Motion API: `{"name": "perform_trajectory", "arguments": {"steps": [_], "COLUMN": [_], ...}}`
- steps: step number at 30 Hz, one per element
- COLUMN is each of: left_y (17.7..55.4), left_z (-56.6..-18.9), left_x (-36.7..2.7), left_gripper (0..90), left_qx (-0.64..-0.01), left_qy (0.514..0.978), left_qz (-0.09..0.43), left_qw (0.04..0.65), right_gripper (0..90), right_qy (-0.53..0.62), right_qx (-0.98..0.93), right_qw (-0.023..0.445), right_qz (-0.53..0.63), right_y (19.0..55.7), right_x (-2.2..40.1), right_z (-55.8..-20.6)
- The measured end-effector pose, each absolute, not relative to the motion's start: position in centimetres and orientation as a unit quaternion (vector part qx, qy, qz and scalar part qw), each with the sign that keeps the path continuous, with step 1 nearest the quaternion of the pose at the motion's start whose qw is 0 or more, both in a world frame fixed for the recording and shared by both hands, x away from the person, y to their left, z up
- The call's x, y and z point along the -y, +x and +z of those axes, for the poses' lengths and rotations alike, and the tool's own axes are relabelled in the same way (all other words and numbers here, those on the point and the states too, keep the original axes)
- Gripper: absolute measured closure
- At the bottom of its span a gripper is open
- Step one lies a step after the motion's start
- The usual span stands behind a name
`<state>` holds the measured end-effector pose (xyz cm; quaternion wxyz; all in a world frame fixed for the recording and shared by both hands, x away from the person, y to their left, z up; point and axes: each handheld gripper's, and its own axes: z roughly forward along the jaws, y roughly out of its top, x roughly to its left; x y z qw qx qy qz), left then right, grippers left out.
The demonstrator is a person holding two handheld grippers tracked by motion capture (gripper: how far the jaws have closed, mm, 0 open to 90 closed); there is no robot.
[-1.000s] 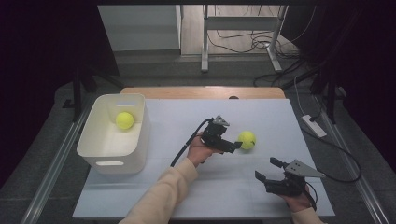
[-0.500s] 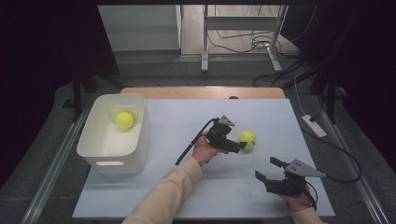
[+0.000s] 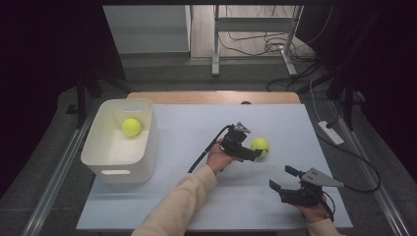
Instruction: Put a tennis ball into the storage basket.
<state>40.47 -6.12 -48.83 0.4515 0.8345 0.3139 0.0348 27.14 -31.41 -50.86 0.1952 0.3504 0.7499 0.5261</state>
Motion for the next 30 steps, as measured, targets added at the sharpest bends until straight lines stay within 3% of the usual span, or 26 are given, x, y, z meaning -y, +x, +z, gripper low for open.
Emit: {"name": "perform_trajectory", "arguments": {"steps": [30], "left_y": [41.8], "left_z": [-50.7], "left_x": [8.1], "left_gripper": [12.4], "left_qx": [-0.322], "left_qy": [0.839], "left_qz": [0.03], "left_qw": [0.438], "right_gripper": [14.7], "right_qy": [0.35], "right_qx": [-0.75], "right_qw": [0.195], "right_qz": [0.526], "right_y": [27.2], "right_x": [31.5], "right_z": [-50.9]}}
